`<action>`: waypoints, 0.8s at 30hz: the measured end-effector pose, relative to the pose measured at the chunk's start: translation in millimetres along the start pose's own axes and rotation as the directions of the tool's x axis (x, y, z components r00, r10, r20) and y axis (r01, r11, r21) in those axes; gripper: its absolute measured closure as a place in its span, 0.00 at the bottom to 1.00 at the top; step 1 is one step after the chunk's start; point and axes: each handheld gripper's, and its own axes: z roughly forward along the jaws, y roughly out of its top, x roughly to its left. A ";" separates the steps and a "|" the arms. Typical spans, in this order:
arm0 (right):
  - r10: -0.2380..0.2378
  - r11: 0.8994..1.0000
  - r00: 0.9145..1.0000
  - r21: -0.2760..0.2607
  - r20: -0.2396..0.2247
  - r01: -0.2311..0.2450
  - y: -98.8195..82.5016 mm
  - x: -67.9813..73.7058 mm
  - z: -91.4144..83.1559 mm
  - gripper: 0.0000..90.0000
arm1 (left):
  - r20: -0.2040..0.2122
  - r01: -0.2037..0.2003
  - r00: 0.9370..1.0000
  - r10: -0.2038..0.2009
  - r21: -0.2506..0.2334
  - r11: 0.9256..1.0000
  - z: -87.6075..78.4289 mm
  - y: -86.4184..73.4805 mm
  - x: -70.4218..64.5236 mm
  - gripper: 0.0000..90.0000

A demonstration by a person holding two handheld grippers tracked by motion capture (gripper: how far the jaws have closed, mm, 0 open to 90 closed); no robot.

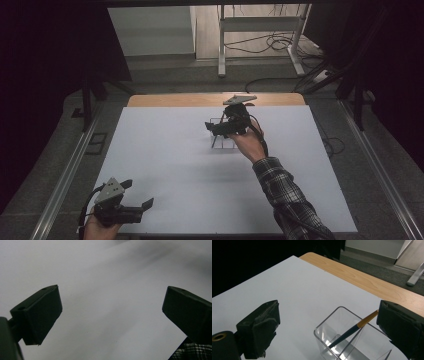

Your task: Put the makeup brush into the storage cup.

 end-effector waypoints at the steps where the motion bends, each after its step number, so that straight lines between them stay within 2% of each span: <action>1: 0.000 1.000 1.000 0.001 -0.002 0.000 0.0 0.8 -0.8 0.05 | 0.000 0.000 1.000 0.000 -0.001 1.000 0.0 0.0 0.0 0.04; 24: -0.042 0.999 0.999 0.010 -0.027 0.043 -5.0 14.3 -24.3 0.05 | 0.000 0.002 1.000 -0.002 -0.004 1.000 -0.2 0.1 0.0 0.04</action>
